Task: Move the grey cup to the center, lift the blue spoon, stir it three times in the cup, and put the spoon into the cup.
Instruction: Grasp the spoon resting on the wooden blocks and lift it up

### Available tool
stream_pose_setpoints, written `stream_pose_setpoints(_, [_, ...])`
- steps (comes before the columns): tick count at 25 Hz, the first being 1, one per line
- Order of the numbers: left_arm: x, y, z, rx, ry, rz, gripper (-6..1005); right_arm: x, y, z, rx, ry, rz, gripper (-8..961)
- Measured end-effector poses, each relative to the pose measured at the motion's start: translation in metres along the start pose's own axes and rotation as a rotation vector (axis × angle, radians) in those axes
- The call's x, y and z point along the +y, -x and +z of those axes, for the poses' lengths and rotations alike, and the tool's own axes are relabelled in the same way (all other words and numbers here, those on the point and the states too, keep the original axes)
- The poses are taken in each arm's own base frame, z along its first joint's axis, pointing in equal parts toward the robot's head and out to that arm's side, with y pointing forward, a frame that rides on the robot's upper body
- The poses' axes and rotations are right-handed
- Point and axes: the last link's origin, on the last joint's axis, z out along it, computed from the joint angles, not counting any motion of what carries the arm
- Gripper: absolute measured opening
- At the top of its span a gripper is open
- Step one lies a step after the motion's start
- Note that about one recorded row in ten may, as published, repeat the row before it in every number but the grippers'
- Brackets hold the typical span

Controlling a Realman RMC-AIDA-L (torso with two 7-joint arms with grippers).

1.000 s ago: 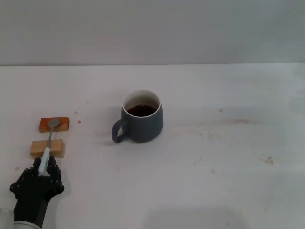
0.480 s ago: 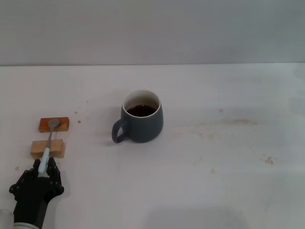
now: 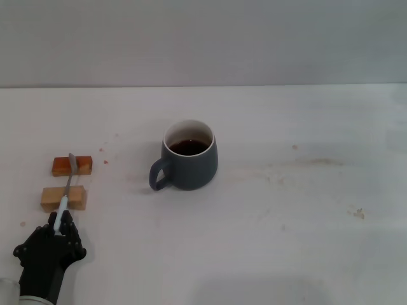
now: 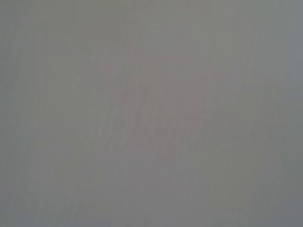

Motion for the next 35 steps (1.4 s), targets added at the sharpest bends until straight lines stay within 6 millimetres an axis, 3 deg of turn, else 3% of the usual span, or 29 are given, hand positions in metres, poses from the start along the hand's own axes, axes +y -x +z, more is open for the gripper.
stream_pose_setpoints(17, [0.001, -0.003, 0.001, 0.015, -0.006, -0.007, 149, 0.001, 0.001, 0.001, -0.003, 0.001, 0.0, 44])
stream_pose_setpoints(35, [0.005, -0.019, 0.002, 0.094, -0.01, -0.04, 145, 0.002, 0.001, 0.0, -0.002, 0.003, 0.001, 44])
